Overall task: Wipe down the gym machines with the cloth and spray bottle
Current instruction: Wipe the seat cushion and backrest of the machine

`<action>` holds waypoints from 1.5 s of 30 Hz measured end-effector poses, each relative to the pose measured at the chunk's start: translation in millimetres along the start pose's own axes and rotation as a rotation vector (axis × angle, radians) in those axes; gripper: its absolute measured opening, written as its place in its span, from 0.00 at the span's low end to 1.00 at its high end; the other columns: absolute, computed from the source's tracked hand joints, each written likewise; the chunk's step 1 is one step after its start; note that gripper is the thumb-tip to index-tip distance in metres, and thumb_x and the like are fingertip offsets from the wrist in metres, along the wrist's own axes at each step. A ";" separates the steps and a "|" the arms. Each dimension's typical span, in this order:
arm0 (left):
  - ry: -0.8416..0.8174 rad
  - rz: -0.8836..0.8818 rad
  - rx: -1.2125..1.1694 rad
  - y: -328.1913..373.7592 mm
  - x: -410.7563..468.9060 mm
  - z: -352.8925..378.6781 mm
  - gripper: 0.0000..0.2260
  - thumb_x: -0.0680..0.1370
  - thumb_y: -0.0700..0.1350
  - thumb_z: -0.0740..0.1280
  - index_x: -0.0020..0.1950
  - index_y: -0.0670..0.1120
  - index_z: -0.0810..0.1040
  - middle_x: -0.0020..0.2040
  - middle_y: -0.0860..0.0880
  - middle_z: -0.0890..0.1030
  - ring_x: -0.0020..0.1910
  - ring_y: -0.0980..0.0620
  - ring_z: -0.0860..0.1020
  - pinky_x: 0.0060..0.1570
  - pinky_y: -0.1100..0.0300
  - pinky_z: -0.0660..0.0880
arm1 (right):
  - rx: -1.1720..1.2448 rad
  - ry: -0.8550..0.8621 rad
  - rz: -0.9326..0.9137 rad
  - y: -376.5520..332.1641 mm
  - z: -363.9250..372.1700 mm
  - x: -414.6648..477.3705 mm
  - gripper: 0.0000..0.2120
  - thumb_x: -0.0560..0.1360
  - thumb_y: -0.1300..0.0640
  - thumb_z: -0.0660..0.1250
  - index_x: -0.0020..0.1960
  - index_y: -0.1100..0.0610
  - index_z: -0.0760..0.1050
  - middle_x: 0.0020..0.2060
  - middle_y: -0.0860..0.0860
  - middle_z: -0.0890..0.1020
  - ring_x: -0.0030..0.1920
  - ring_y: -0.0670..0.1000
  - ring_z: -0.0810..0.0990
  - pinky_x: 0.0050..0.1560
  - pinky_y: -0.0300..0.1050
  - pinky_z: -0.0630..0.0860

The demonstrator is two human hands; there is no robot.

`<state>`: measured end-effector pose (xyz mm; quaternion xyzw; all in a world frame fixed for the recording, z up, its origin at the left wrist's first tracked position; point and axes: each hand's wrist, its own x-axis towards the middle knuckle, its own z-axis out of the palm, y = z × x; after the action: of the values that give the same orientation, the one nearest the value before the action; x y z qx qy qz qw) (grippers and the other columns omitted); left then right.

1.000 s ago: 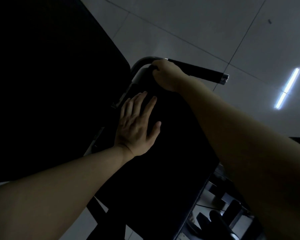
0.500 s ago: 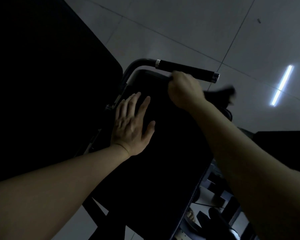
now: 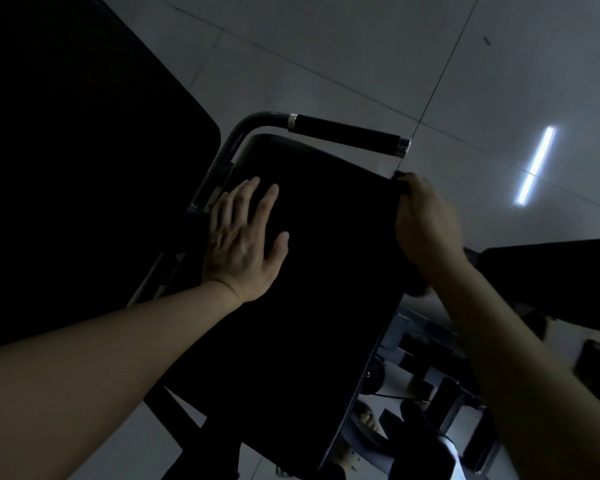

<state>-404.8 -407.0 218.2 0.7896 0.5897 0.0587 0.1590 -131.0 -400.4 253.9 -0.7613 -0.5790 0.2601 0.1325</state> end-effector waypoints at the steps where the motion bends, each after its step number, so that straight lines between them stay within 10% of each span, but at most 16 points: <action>1: 0.000 -0.002 0.003 0.2 -0.2 -0.2 0.30 0.80 0.60 0.53 0.81 0.51 0.59 0.80 0.45 0.59 0.79 0.44 0.58 0.76 0.41 0.57 | -0.034 -0.018 -0.013 -10.3 4.8 12.1 0.14 0.83 0.58 0.54 0.63 0.56 0.75 0.50 0.55 0.80 0.45 0.59 0.77 0.41 0.47 0.69; 8: 0.021 0.006 -0.004 -0.4 -0.4 1.8 0.29 0.80 0.59 0.55 0.80 0.51 0.61 0.79 0.45 0.61 0.78 0.44 0.59 0.75 0.39 0.57 | -0.071 0.027 -0.088 -16.3 6.7 15.0 0.14 0.81 0.58 0.55 0.60 0.57 0.77 0.41 0.54 0.80 0.39 0.58 0.79 0.35 0.47 0.69; 16: 0.047 0.003 -0.027 -0.4 0.0 4.5 0.29 0.80 0.60 0.54 0.80 0.50 0.62 0.79 0.44 0.61 0.78 0.43 0.59 0.75 0.41 0.57 | 0.513 0.335 0.458 -7.9 36.8 -71.7 0.15 0.86 0.53 0.50 0.63 0.57 0.70 0.52 0.54 0.80 0.51 0.54 0.79 0.48 0.46 0.74; 23: 0.053 0.003 -0.005 -1.2 0.6 5.4 0.29 0.80 0.59 0.55 0.80 0.51 0.61 0.79 0.45 0.60 0.77 0.42 0.59 0.75 0.40 0.56 | 0.332 0.248 0.415 0.0 16.2 -1.4 0.16 0.84 0.57 0.52 0.64 0.57 0.75 0.53 0.55 0.80 0.49 0.54 0.77 0.43 0.41 0.63; 28: 0.083 0.015 -0.014 0.2 -1.3 6.0 0.28 0.80 0.58 0.56 0.79 0.50 0.62 0.78 0.44 0.62 0.76 0.41 0.60 0.74 0.41 0.57 | 0.554 0.338 0.408 -3.7 35.7 -70.4 0.20 0.84 0.53 0.51 0.76 0.51 0.66 0.68 0.52 0.76 0.66 0.51 0.75 0.67 0.47 0.72; 45: 0.086 0.020 -0.020 0.0 -1.3 5.0 0.28 0.80 0.58 0.56 0.79 0.49 0.63 0.78 0.43 0.63 0.76 0.40 0.62 0.73 0.41 0.59 | 0.902 0.258 0.520 -12.8 64.8 -141.7 0.22 0.86 0.51 0.51 0.80 0.49 0.59 0.76 0.47 0.67 0.75 0.47 0.66 0.77 0.46 0.61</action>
<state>-403.8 -409.1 213.6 0.7905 0.5875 0.1003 0.1408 -204.5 -537.8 241.1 -0.7729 -0.1810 0.4117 0.4476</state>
